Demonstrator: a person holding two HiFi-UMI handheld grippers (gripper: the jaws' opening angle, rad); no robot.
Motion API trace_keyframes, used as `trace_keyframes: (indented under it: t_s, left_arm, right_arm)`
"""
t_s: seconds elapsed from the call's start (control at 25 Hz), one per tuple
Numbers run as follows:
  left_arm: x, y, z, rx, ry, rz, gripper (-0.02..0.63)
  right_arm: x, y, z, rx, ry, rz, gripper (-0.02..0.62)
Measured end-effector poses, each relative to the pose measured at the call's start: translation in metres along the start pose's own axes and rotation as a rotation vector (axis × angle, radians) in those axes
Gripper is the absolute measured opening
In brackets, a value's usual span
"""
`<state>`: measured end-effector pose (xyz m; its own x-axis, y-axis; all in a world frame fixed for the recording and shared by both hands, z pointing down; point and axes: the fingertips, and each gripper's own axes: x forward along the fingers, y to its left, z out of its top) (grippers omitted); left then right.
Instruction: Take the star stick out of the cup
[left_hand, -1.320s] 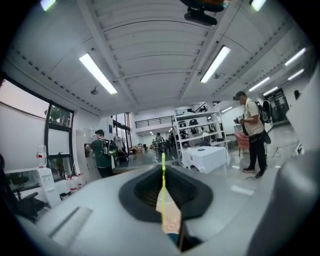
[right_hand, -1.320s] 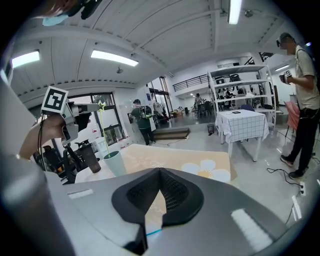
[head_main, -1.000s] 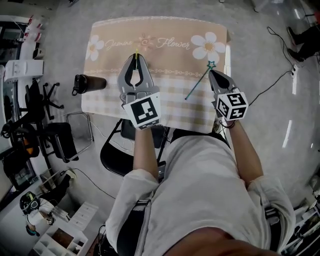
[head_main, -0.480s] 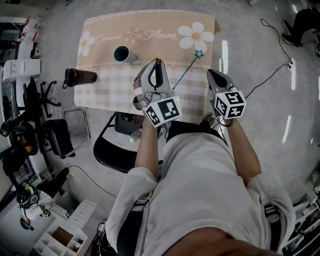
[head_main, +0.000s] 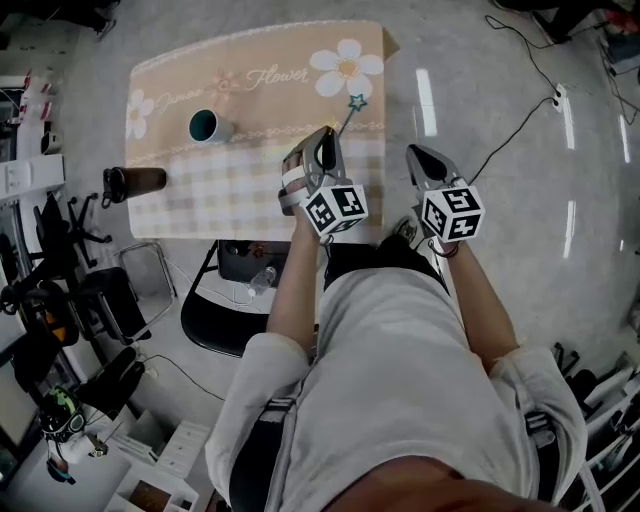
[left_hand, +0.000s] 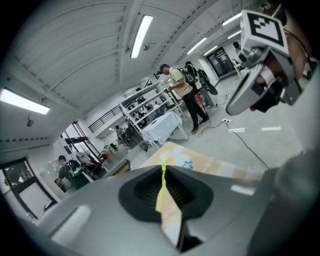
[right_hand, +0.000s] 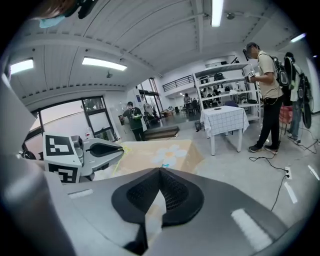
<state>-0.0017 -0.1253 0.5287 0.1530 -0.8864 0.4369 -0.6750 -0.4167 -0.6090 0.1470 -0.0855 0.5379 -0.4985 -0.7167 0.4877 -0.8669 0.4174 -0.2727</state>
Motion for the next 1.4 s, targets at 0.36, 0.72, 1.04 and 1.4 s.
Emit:
trace_keyframes:
  t_s: [0.36,0.72,1.04,1.4]
  left_arm:
    - [0.015,-0.051,0.011,-0.003,0.024,-0.105,0.034]
    - [0.023,-0.082,0.001,-0.475,0.101,-0.234,0.084]
    - [0.014,-0.093,0.003,-0.573,0.114,-0.236,0.124]
    - [-0.053,-0.068,0.06,-0.857,-0.04,-0.117,0.003]
  right_arm:
    - [-0.021,-0.014,-0.018,0.013,0.023,-0.024,-0.003]
    - [-0.017,-0.017,-0.017,-0.069,0.024,-0.009,-0.003]
    - [-0.023,-0.013,-0.016,-0.105,0.018,0.046,-0.003]
    - [-0.061,-0.005,0.035,-0.192,-0.141,0.078,-0.003]
